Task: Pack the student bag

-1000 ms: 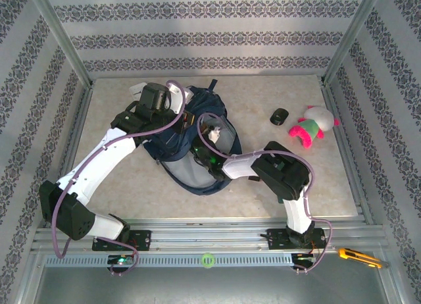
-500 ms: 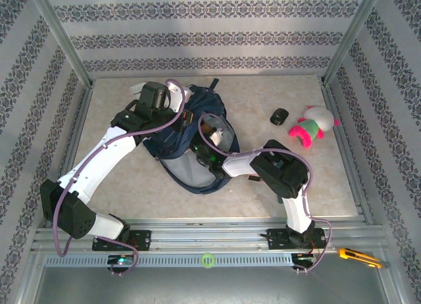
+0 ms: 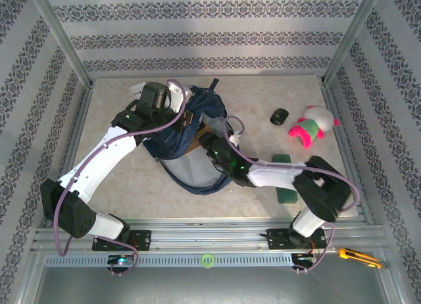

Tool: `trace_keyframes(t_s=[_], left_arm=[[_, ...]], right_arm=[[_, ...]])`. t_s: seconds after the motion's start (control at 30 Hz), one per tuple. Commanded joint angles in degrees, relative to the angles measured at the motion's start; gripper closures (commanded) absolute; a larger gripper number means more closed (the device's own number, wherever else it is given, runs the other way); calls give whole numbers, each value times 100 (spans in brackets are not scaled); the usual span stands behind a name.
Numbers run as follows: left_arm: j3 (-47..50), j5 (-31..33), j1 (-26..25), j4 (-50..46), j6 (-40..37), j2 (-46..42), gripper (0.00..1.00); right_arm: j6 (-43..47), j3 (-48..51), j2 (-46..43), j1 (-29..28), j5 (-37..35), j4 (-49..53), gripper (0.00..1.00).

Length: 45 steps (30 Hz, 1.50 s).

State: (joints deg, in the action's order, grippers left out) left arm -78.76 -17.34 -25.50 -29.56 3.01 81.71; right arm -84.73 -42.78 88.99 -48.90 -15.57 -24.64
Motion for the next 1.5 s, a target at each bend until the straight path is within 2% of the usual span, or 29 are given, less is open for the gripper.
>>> trace_keyframes(t_s=[0.0,0.17,0.33,0.47,0.57,0.73,0.83,0.93,1.03,1.1,1.17,1.3,1.4,1.47], left_arm=[[-16,-79,8,572,-249,-61,100],[272,-264,-3,616,-555,24,100],[764,-424,-144,660,-1196,110,100],[1221,-360,-533,754,-1743,340,100],[1525,-238,-906,788,-2001,687,100],[2036,-40,-1503,1105,-2085,1410,97],[2051,-87,-1624,1085,-1977,1719,94],[2045,-17,-1620,1137,-1876,1575,82],[1902,213,-1555,1095,-1594,1172,64],[1752,162,-1379,985,-1214,846,47],[1700,25,-1138,980,-753,489,36],[1937,-179,-454,1269,450,-386,24],[2227,-416,129,1391,1151,-955,23],[2392,-394,370,1307,1346,-1281,23]], right_arm=[[673,279,-1047,-60,35,682,36],[1473,315,-2268,346,742,2011,36],[2569,161,-3165,895,993,3080,37],[3547,-179,-3376,1519,1412,3842,37],[4152,-358,-3410,1760,1547,4105,36],[4403,-338,-3428,2148,1890,4199,36],[4461,-267,-3458,2235,2018,4111,36],[4703,-239,-3495,2237,2123,4039,36],[5303,-237,-3559,2220,2340,3908,36],[6102,-319,-3588,2131,2545,3897,35],[7135,-409,-3610,1894,2727,3953,34],[9501,-596,-3491,1051,2901,4422,32],[10868,-779,-3124,504,3049,4972,32],[11528,-915,-2751,148,2913,5222,32]])
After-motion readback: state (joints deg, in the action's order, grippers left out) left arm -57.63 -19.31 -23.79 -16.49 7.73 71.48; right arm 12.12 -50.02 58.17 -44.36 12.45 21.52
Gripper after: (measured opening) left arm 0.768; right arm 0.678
